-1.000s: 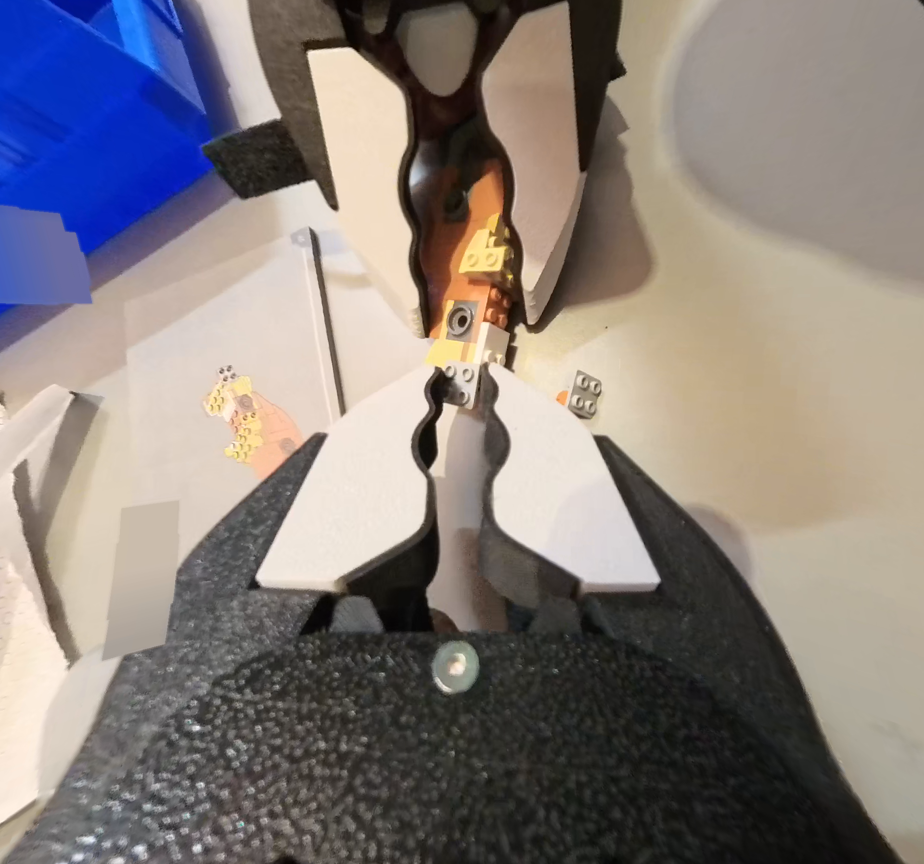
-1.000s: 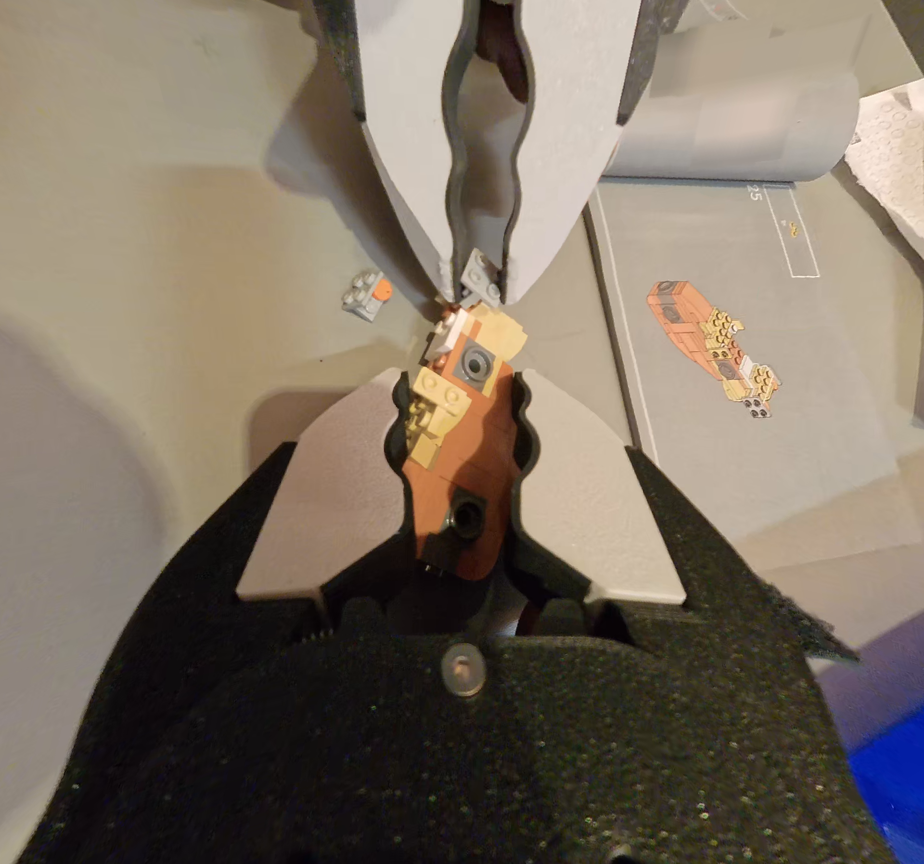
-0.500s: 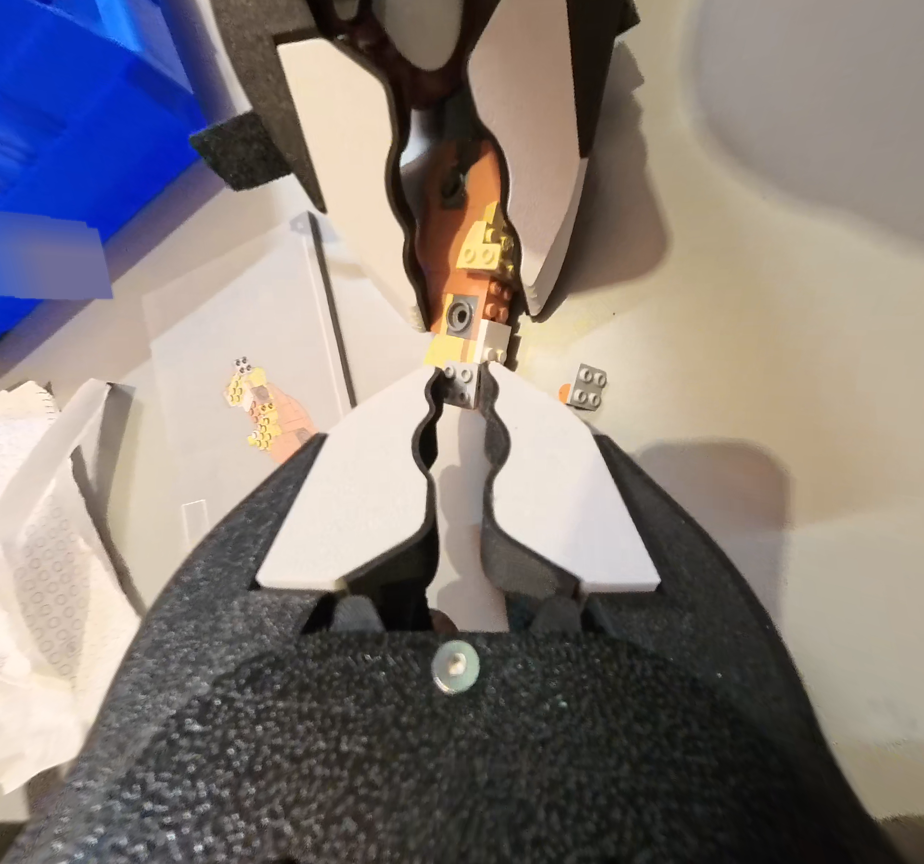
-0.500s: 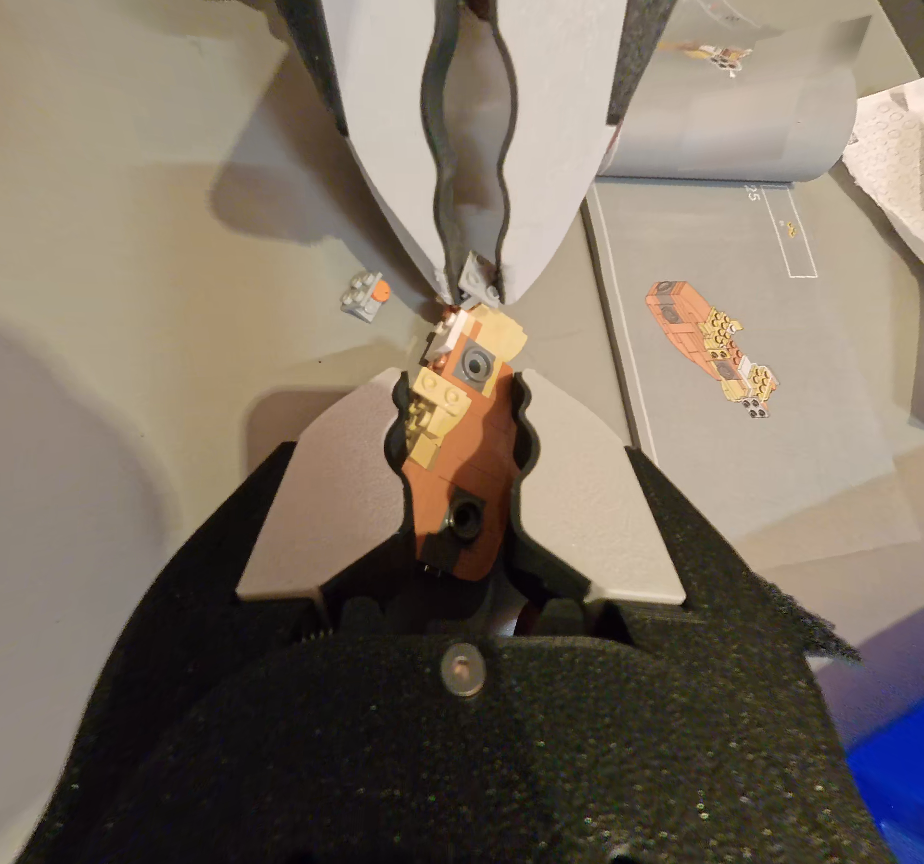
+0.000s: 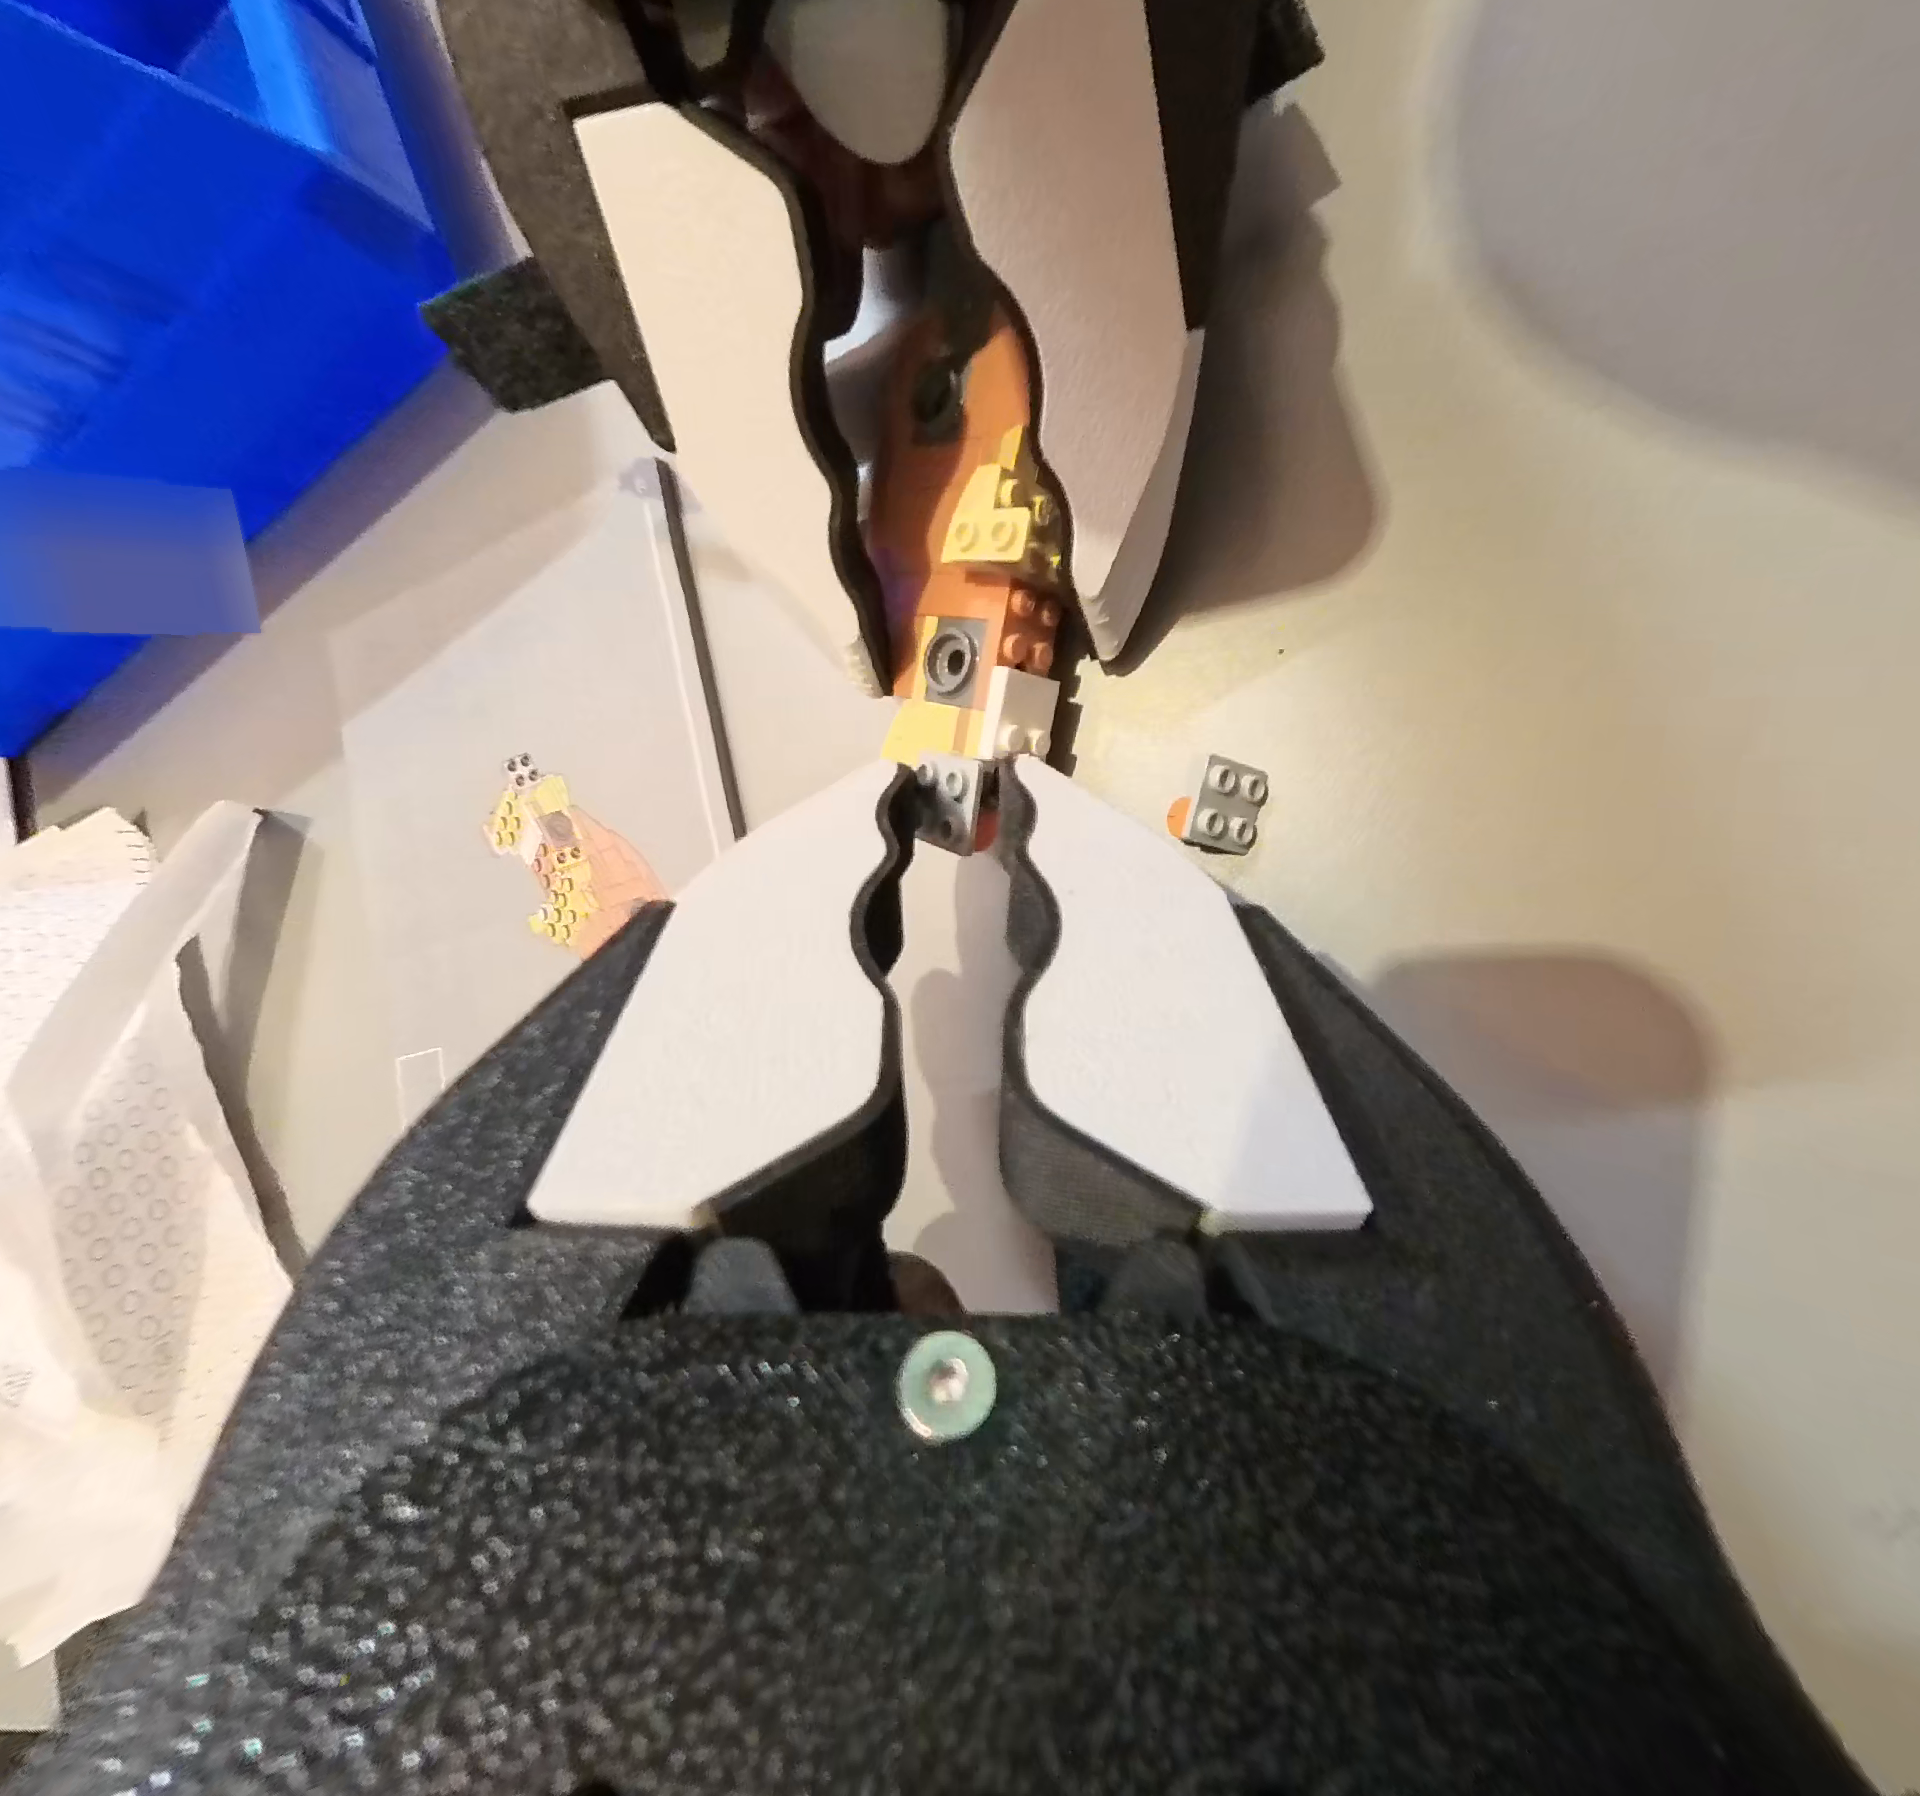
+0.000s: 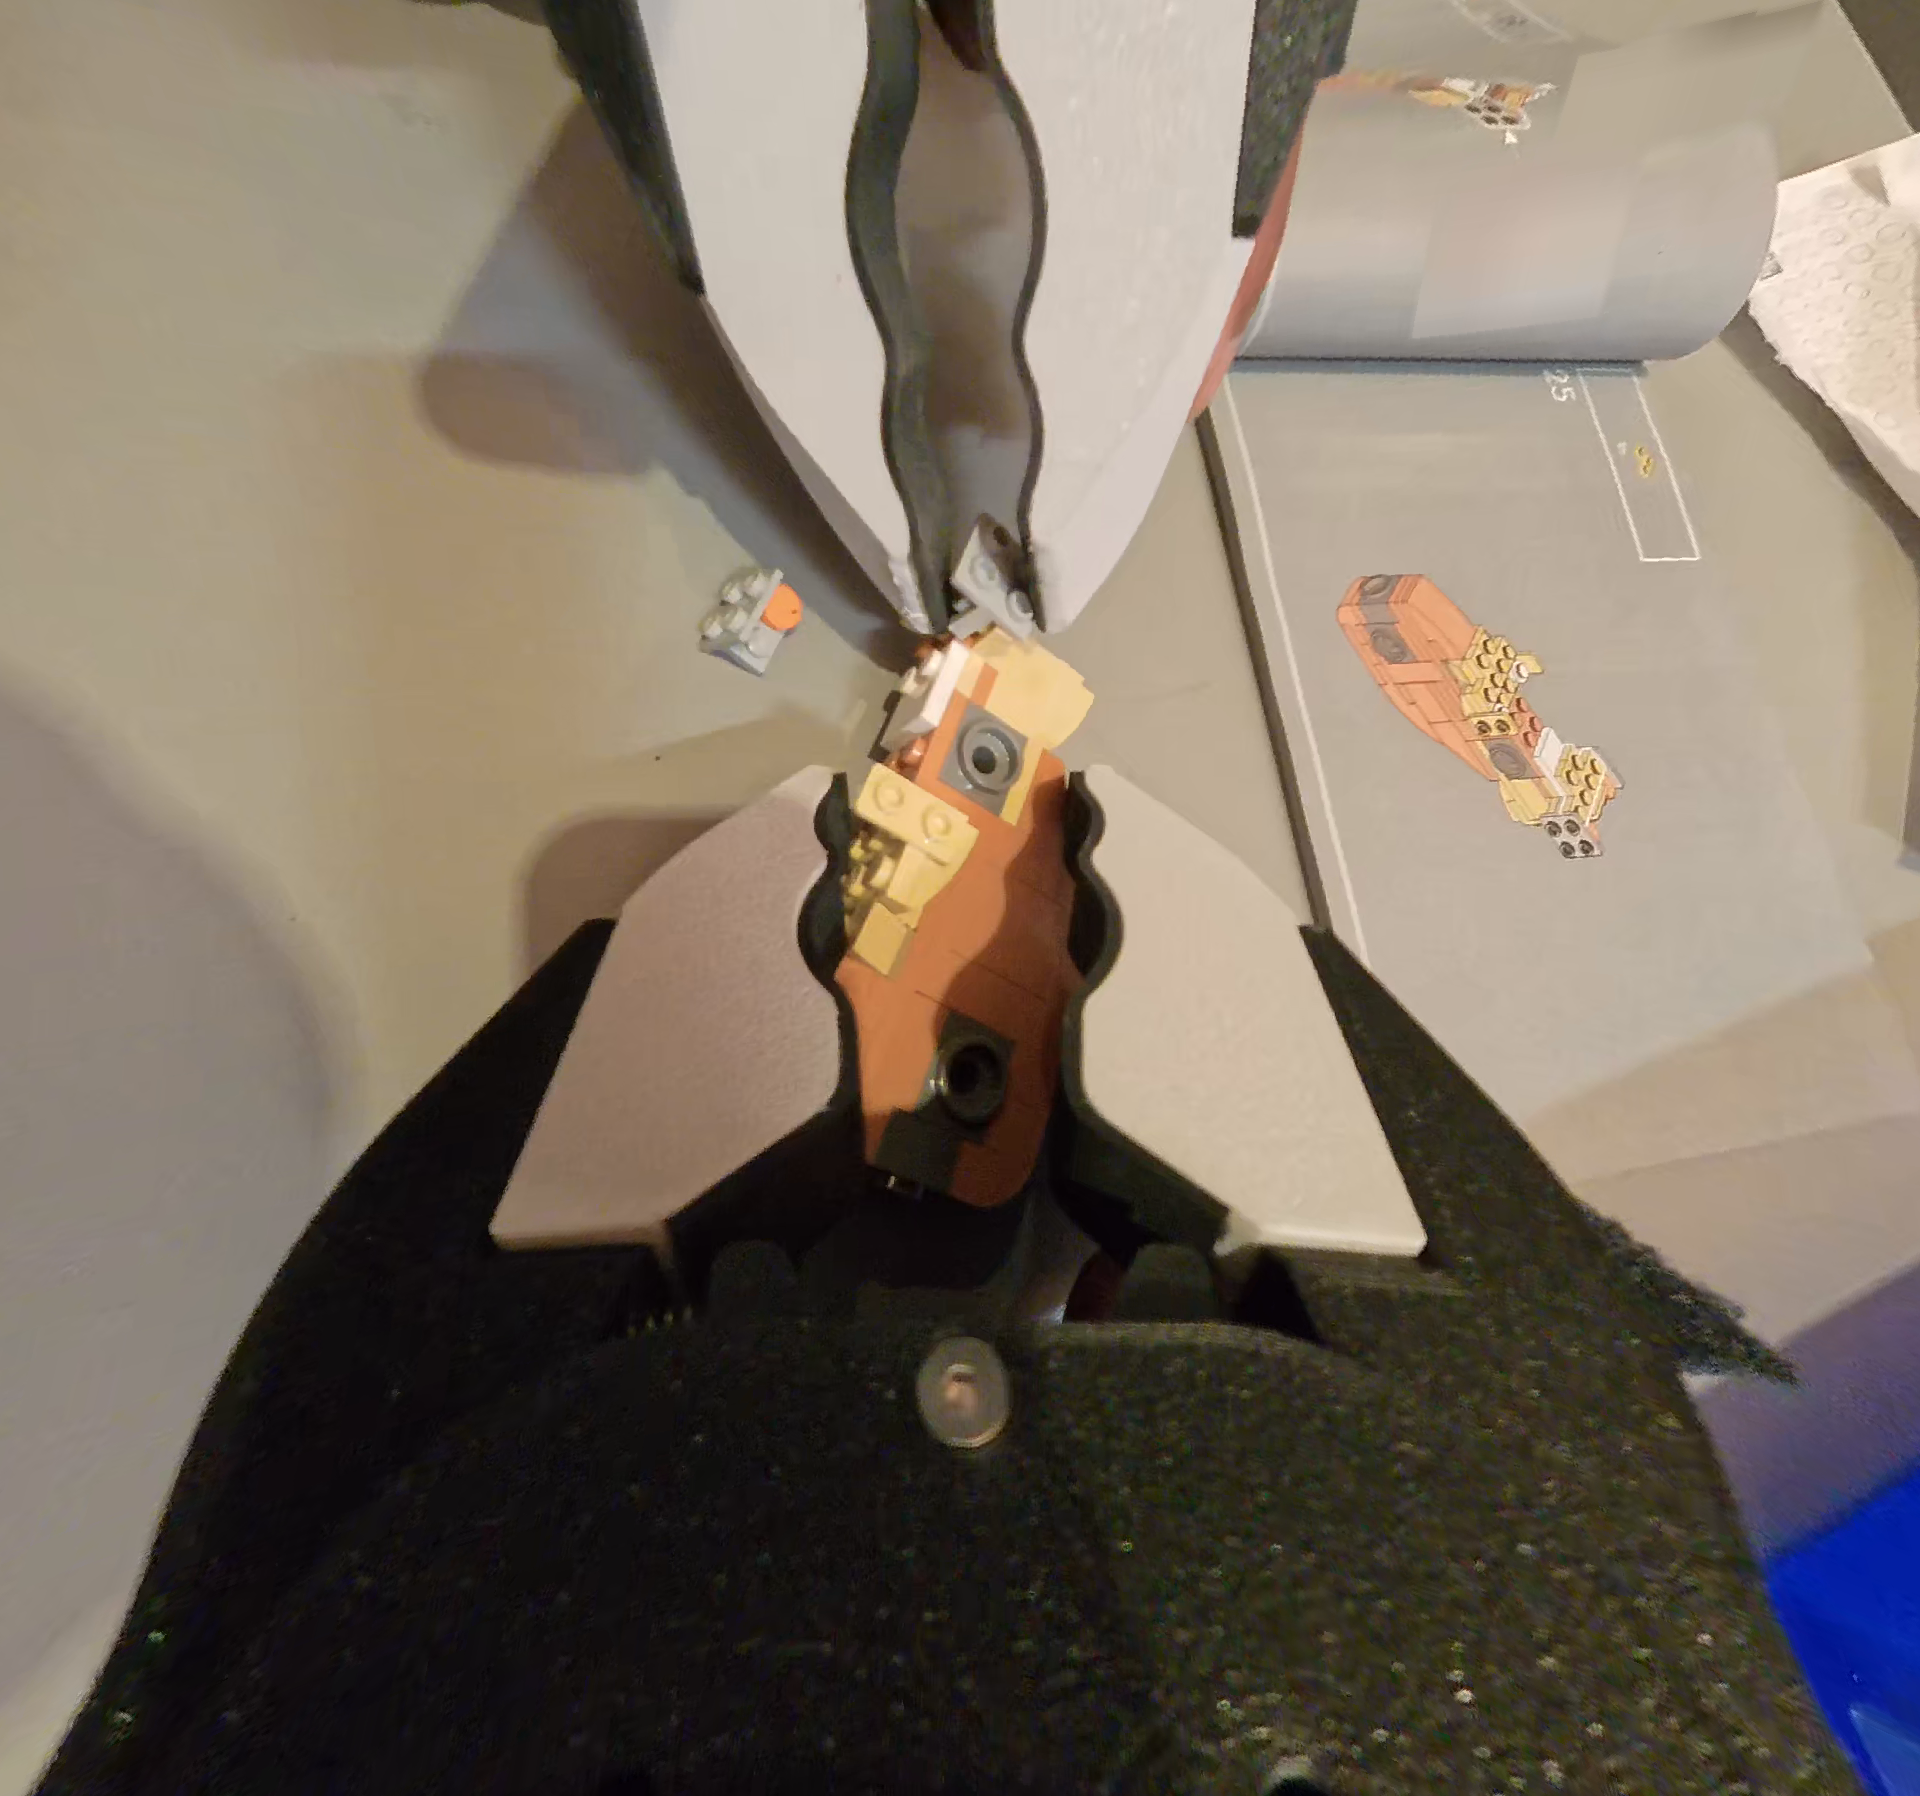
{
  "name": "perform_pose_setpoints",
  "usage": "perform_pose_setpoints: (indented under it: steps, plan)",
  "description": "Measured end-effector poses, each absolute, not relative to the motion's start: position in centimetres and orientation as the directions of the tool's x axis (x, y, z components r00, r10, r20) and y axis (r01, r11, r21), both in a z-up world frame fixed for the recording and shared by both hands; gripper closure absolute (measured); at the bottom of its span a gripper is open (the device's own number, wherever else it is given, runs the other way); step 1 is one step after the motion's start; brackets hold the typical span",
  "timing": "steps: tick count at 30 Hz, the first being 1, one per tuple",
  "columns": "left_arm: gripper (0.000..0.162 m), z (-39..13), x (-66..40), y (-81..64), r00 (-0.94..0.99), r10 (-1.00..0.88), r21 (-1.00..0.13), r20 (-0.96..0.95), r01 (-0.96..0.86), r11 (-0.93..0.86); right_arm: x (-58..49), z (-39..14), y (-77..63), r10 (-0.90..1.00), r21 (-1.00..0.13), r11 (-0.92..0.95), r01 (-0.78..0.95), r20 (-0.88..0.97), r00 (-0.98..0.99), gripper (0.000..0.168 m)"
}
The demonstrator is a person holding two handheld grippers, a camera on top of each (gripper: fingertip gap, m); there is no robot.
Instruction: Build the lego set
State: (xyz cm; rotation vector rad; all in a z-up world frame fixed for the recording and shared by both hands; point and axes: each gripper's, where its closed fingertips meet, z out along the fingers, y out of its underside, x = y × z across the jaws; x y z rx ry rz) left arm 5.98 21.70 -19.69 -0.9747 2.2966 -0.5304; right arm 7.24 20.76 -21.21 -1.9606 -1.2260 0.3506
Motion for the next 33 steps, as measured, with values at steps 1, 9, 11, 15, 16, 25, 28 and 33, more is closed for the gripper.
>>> perform_pose_setpoints:
  steps: [1,9,11,15,16,25,28,33]
  plan:
    - [0.147,-19.7,6.0,21.7,-0.561,-0.748,-0.557,-0.354,-0.516,0.651,7.2,-21.2,20.8,0.852,-0.736,-0.230,0.637,0.164,0.497,0.129]
    - [0.147,-19.7,6.0,21.7,-0.549,-0.763,-0.562,-0.342,-0.530,0.634,7.2,-21.2,20.8,0.852,-0.737,-0.232,0.635,0.161,0.498,0.129]
    - [0.147,-19.7,6.0,21.7,-0.545,-0.768,-0.568,-0.335,-0.533,0.627,7.2,-21.2,20.8,0.852,-0.737,-0.232,0.635,0.161,0.498,0.129]
    - [0.147,-19.7,6.0,21.7,-0.542,-0.773,-0.577,-0.330,-0.532,0.620,7.2,-21.2,20.8,0.853,-0.737,-0.232,0.635,0.160,0.497,0.129]
    - [0.147,-19.7,6.0,21.7,-0.542,-0.773,-0.577,-0.330,-0.532,0.620,7.2,-21.2,20.8,0.853,-0.737,-0.232,0.635,0.160,0.497,0.129]
    - [0.146,-19.7,6.0,21.7,-0.541,-0.771,-0.571,-0.336,-0.534,0.624,7.2,-21.2,20.8,0.853,-0.738,-0.231,0.634,0.160,0.497,0.129]
    - [0.139,-19.3,6.0,22.2,-0.516,-0.784,-0.574,-0.344,-0.545,0.611,7.3,-21.2,20.8,0.851,-0.737,-0.232,0.635,0.162,0.499,0.128]
    - [0.137,-19.3,4.7,24.6,-0.449,-0.827,-0.535,-0.338,-0.631,0.562,7.4,-21.2,20.8,0.849,-0.736,-0.233,0.636,0.164,0.502,0.129]
